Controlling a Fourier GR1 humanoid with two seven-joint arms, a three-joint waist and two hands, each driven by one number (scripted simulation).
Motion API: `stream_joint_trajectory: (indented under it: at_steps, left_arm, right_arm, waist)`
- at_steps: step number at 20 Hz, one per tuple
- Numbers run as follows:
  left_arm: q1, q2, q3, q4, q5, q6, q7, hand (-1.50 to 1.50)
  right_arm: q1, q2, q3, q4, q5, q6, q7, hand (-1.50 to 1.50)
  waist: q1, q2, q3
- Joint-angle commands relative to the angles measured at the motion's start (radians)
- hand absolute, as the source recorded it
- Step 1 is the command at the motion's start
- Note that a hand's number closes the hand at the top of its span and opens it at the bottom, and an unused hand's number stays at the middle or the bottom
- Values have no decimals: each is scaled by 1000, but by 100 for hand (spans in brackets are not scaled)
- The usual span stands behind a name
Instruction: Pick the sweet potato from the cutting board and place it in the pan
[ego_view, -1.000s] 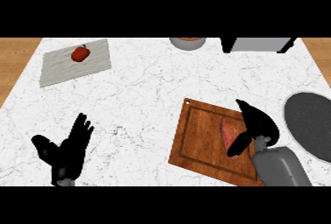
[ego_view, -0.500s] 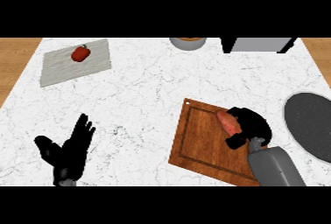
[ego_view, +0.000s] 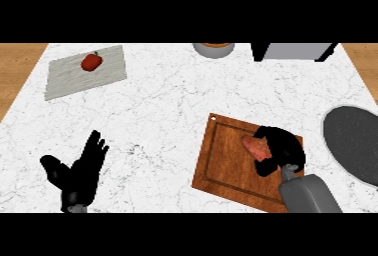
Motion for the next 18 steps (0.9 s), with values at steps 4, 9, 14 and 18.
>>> stream_joint_trajectory:
  at_steps: [4, 9, 14, 18]
  left_arm:
    - [-15, -1, 5, 4, -6, 15, 26, 0]
    - [-4, -16, 17, 77, -2, -20, -57, 0]
    - [2, -21, -5, -32, -19, 28, 18, 0]
    - [20, -42, -17, -13, -31, 39, -2, 0]
  right_arm:
    - [303, -44, 278, -291, 117, 1, -108, 150]
    - [430, -116, 304, -384, 190, -101, -128, 150]
    - [453, -160, 314, -605, 324, -214, -77, 150]
    - [500, -138, 315, -782, 420, -336, -15, 150]
  waist:
    - [-23, -2, 5]
    - [-7, 5, 5]
    - [-12, 0, 5]
    - [-27, -4, 5]
